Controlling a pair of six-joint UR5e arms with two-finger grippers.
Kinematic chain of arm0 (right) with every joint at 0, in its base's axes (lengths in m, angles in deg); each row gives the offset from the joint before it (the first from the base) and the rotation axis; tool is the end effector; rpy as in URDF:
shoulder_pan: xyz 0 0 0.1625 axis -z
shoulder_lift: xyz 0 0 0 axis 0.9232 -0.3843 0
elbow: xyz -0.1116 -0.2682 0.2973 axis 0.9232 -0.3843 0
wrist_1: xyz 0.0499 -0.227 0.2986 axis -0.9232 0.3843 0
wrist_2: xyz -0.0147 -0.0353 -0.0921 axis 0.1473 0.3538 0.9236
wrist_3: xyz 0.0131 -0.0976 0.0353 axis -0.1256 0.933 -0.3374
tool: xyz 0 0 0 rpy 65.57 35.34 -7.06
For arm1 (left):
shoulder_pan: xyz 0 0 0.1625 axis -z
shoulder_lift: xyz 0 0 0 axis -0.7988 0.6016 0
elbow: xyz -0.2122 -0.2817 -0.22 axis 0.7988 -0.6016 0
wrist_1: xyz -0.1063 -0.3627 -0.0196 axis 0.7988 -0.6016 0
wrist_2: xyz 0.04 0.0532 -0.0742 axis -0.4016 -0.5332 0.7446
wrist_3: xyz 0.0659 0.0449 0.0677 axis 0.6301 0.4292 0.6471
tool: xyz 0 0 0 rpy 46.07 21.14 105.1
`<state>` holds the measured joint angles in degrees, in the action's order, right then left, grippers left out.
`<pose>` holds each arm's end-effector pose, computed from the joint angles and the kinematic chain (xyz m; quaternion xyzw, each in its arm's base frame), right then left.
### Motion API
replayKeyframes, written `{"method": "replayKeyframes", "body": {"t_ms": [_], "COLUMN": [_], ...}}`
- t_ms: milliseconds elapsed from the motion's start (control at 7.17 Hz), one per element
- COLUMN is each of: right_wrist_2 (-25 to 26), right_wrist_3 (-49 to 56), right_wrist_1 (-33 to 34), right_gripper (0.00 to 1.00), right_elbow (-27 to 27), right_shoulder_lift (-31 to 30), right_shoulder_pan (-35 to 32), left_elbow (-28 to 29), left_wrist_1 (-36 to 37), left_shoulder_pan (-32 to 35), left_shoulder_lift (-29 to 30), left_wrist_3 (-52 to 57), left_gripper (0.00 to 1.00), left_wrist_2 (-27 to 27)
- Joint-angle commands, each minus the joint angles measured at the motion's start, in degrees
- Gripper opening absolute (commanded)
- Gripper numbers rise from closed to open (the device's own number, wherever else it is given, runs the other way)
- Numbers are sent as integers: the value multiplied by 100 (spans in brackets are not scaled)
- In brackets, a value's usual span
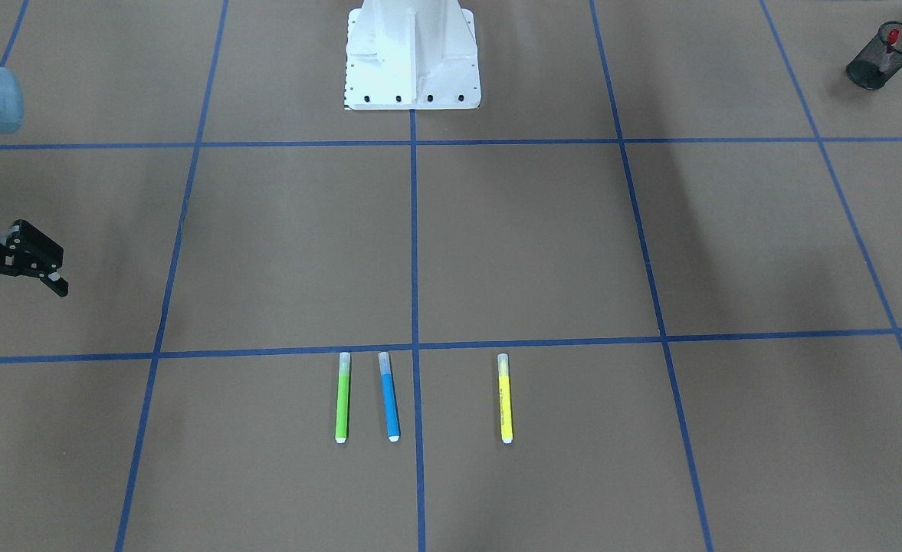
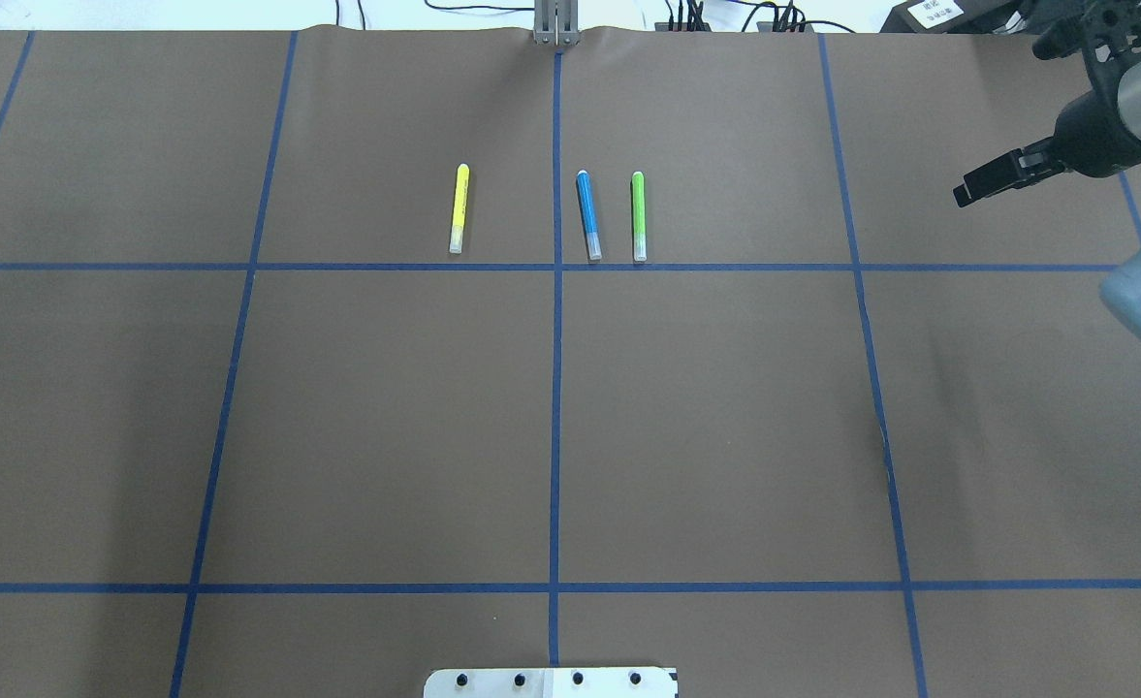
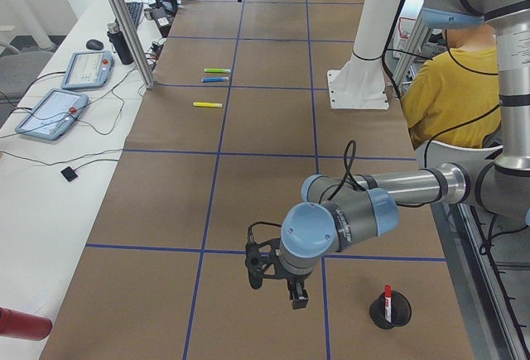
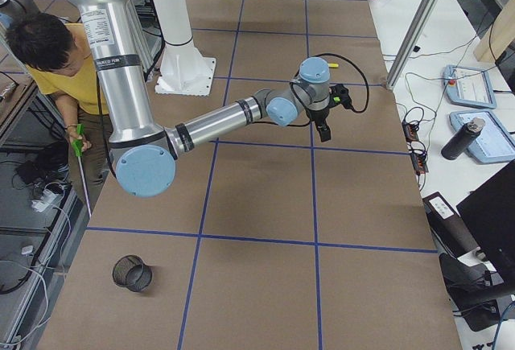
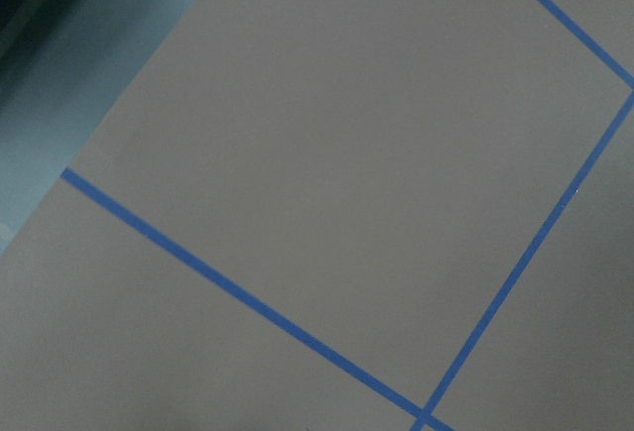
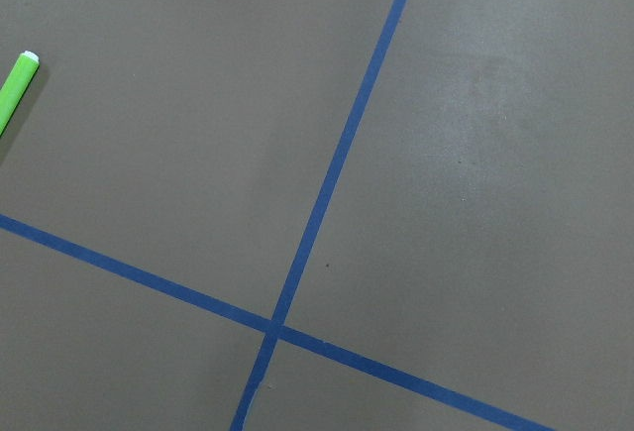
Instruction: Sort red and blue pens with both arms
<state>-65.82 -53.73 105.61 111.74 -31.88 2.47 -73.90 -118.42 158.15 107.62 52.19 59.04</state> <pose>-0.1686 -0.5248 0.4291 0.1713 -0.4178 -0.0999 0.8866 -0.1444 -0.3063 0.6686 -0.0059 0.3913 -0.0683 0.9177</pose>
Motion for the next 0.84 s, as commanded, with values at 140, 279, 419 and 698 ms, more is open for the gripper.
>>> {"method": "replayKeyframes", "body": {"t_ms": [140, 279, 419, 698], "right_wrist_2": [-12, -12, 58, 627], "right_wrist_3": [-282, -831, -1368, -2048], "right_wrist_1": [16, 69, 87, 435], "right_gripper": [100, 100, 100, 100], "right_elbow": [1, 9, -8, -366], "right_shoulder_lift": [124, 369, 641, 1360], "right_shoulder_pan": [94, 312, 662, 1226], "left_elbow": [-76, -76, -76, -94], "left_wrist_1": [-289, -281, -289, -298], "left_shoulder_pan": [-1266, -1407, -1426, -1426], "left_shoulder_lift": [623, 747, 809, 845], "left_wrist_3": [-41, -49, -49, -41], "left_gripper": [100, 100, 100, 100], "left_wrist_2": [15, 32, 33, 41]}}
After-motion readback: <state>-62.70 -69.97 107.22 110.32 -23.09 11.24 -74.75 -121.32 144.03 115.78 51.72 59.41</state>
